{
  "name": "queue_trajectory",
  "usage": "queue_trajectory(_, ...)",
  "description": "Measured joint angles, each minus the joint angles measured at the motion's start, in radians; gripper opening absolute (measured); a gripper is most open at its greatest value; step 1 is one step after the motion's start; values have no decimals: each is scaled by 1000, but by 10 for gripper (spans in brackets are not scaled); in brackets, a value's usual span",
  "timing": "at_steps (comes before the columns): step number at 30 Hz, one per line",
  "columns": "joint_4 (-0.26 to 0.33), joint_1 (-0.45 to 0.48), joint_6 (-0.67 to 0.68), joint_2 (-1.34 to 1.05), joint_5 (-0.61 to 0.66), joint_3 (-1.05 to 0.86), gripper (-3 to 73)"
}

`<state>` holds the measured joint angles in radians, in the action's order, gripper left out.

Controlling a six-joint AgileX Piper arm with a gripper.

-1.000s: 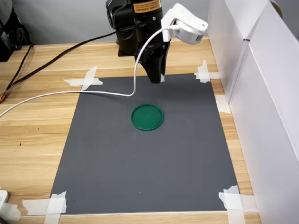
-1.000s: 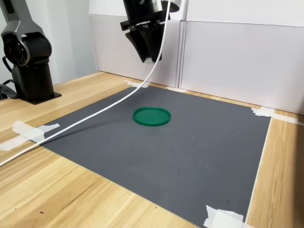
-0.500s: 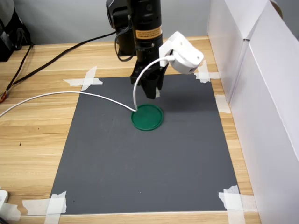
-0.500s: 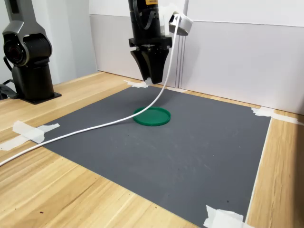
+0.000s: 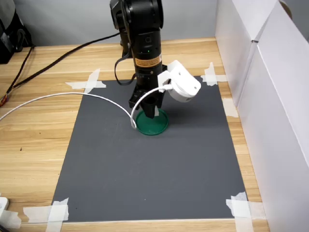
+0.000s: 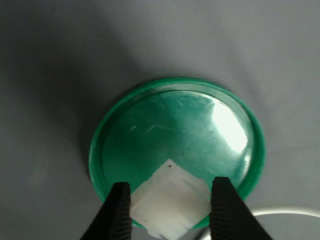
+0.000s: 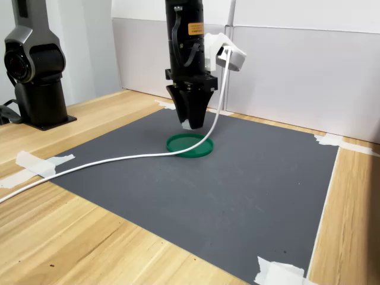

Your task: Grasp a white terminal and put it in the green lid.

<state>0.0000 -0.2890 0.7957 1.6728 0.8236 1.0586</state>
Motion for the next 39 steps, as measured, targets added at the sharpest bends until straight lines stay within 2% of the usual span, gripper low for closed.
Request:
queue_trajectory(21,-18,0,7,39,-30,-3,369)
queue_trajectory(30,-18,0,7,30,-39,-3,497)
queue_trajectory(39,-15,0,7,-77,-69,-5,507)
